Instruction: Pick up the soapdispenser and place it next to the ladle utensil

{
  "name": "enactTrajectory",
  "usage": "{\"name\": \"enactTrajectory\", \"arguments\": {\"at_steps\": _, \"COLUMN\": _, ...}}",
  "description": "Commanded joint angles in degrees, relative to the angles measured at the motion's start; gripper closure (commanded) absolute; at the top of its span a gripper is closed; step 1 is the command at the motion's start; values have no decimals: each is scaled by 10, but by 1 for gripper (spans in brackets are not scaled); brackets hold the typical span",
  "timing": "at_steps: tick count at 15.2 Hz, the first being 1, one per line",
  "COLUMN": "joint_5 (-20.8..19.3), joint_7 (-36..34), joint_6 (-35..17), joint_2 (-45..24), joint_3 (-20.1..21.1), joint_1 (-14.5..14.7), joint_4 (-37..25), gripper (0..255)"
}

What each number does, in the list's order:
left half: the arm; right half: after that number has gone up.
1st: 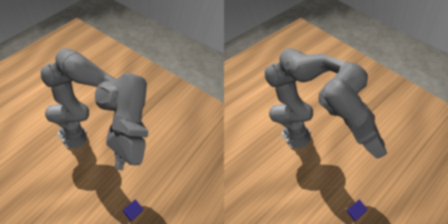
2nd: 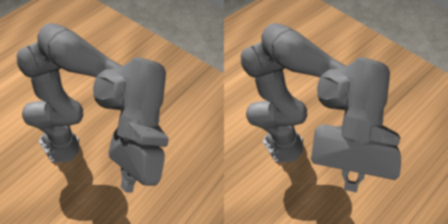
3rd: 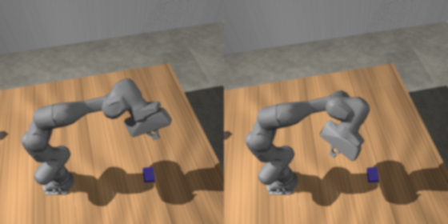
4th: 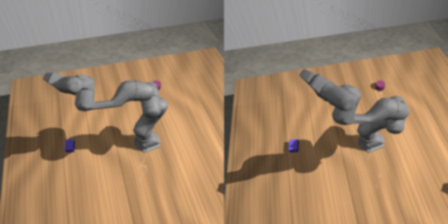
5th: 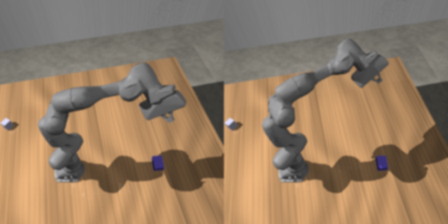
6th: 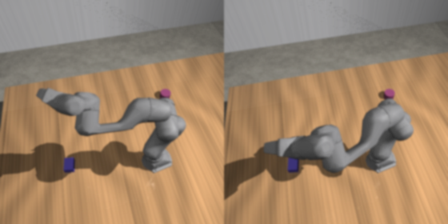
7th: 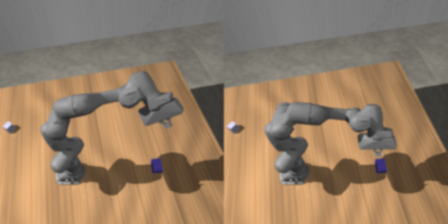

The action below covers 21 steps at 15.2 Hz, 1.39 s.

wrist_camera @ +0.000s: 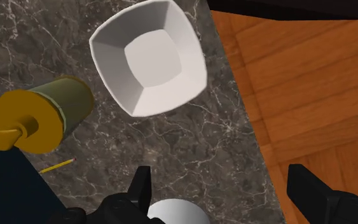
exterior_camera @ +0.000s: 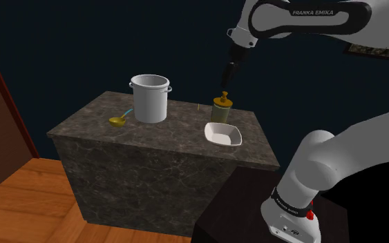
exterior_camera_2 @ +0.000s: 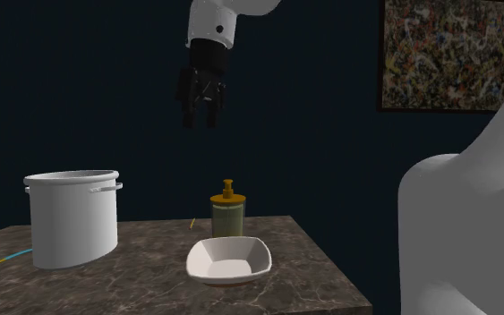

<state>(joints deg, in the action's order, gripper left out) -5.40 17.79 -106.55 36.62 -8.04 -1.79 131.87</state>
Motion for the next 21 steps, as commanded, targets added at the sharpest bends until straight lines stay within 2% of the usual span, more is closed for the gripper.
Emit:
{"name": "enactTrajectory", "arguments": {"at_steps": 1, "joint_5": -3, "joint_7": 20, "joint_6": -16, "joint_2": -26, "joint_3": -22, "joint_1": -5, "joint_4": -8, "gripper": 0}}
{"name": "enactTrajectory", "arguments": {"at_steps": 6, "joint_5": -2, "joint_7": 74, "joint_6": -58, "joint_2": -97, "joint_3": -78, "joint_1": -15, "joint_4": -33, "gripper": 0}}
{"name": "enactTrajectory", "arguments": {"at_steps": 11, "joint_5": 17, "joint_7": 133, "joint_6": -93, "joint_2": -182, "joint_3": -133, "joint_1": -21, "joint_4": -74, "gripper": 0}}
{"name": "enactTrajectory", "arguments": {"at_steps": 16, "joint_5": 60, "joint_7": 201, "joint_6": -117, "joint_2": -278, "joint_3": -184, "joint_1": -27, "joint_4": -131, "gripper": 0}}
{"name": "enactTrajectory", "arguments": {"at_steps": 21, "joint_5": 127, "joint_7": 276, "joint_6": -125, "joint_2": -388, "joint_3": -222, "joint_1": -46, "joint_4": -206, "gripper": 0}}
